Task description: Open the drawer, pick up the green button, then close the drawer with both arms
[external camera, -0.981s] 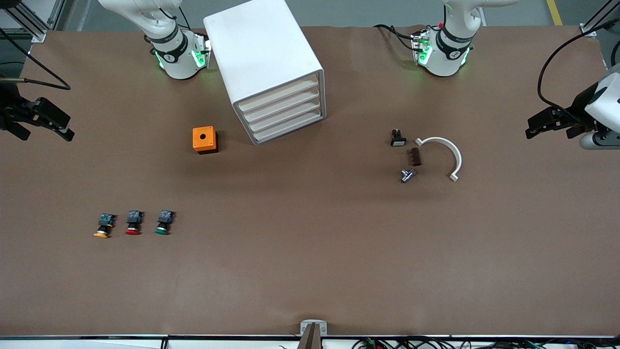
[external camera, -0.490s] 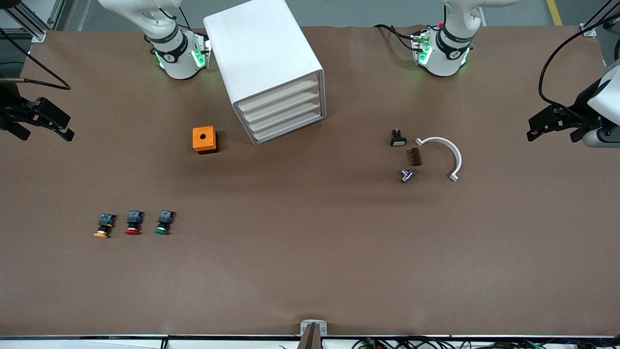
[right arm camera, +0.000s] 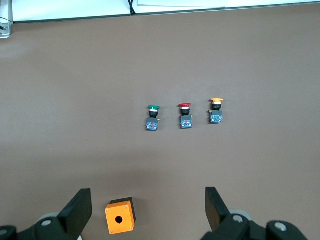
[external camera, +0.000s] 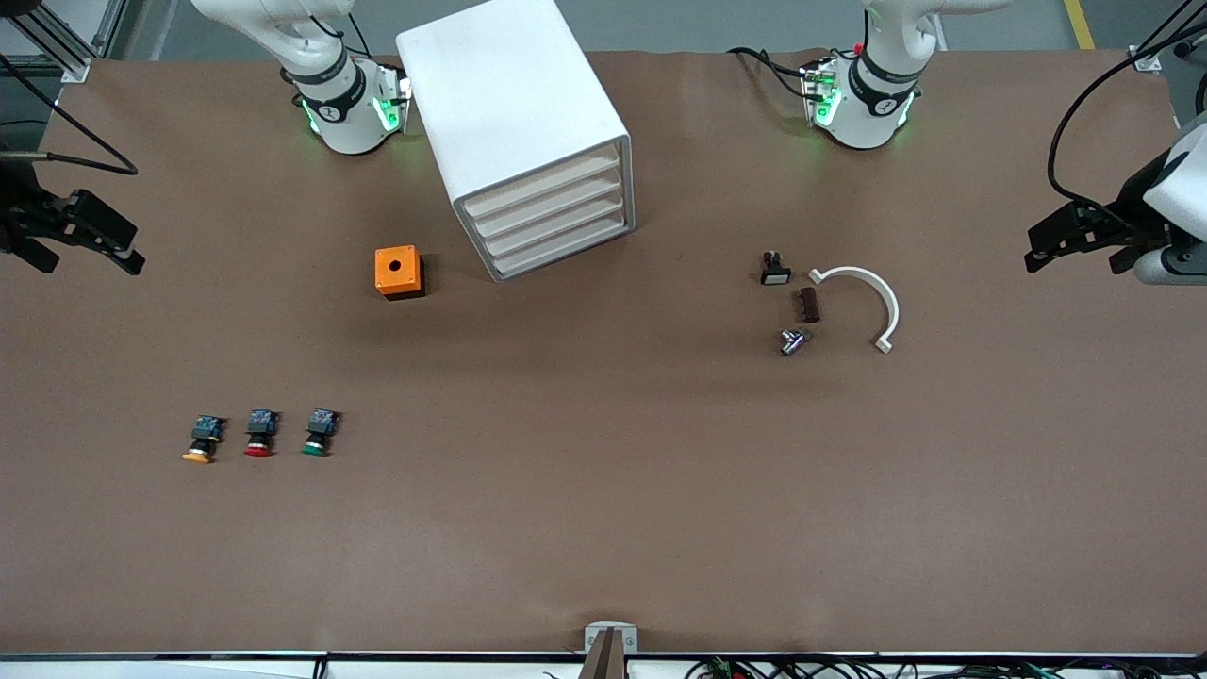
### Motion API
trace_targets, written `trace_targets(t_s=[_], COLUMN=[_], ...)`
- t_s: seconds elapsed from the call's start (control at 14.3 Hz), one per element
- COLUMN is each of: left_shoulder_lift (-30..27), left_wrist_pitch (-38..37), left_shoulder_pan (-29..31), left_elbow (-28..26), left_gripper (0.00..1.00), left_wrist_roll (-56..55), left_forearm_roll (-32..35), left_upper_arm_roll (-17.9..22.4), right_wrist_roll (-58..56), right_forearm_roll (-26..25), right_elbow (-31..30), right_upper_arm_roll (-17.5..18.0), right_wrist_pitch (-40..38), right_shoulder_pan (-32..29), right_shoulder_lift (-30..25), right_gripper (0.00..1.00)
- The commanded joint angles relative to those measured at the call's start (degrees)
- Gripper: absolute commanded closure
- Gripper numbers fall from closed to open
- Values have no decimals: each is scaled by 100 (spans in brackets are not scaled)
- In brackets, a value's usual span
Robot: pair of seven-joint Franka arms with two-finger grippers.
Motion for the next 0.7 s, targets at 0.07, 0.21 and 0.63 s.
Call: trace_targets(t_s=[0.07, 0.21, 0.63], left_shoulder_lift=[64, 64, 73], left_wrist_pitch=[-221, -247, -247], left_shoulder_pan=[-6, -6, 12], left_elbow=[185, 194, 194], left_gripper=[0, 0, 0], left_wrist_roll=[-111, -102, -102], left_forearm_roll=[44, 44, 44], left_upper_arm_roll=[-25, -17, -17], right_wrist_roll=[53, 53, 62], right_forearm_roll=[-25, -25, -25], right_elbow=[77, 77, 77], right_upper_arm_roll=[78, 78, 78], right_wrist_pitch=[-62, -71, -71], right_shoulder_pan=[-112, -112, -139], right_shoulder_lift=[20, 20, 12], right_gripper=[0, 0, 0])
